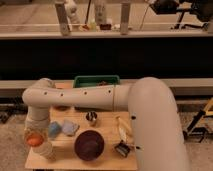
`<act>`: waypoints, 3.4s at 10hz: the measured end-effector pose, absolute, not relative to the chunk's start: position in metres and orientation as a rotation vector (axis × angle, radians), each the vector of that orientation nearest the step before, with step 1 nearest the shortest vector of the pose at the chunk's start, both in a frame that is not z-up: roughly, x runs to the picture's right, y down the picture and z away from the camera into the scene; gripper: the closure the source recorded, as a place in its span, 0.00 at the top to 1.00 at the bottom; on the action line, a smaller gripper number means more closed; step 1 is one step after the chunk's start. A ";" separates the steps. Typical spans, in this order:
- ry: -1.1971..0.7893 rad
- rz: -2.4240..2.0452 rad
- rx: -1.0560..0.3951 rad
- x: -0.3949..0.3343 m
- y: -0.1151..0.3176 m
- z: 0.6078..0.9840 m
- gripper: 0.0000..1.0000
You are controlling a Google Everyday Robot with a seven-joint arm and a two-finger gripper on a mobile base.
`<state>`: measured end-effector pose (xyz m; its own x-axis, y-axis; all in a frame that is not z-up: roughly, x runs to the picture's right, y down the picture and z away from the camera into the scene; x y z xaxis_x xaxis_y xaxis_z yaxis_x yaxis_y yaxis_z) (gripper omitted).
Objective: Place apple in paper cup
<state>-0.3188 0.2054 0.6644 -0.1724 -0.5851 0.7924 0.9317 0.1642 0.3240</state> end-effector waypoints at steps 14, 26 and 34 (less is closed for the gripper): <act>-1.045 -1.439 -0.441 -0.313 0.210 0.667 0.00; -1.054 -1.441 -0.466 -0.314 0.218 0.668 0.76; -0.988 -1.386 -0.438 -0.309 0.209 0.664 0.80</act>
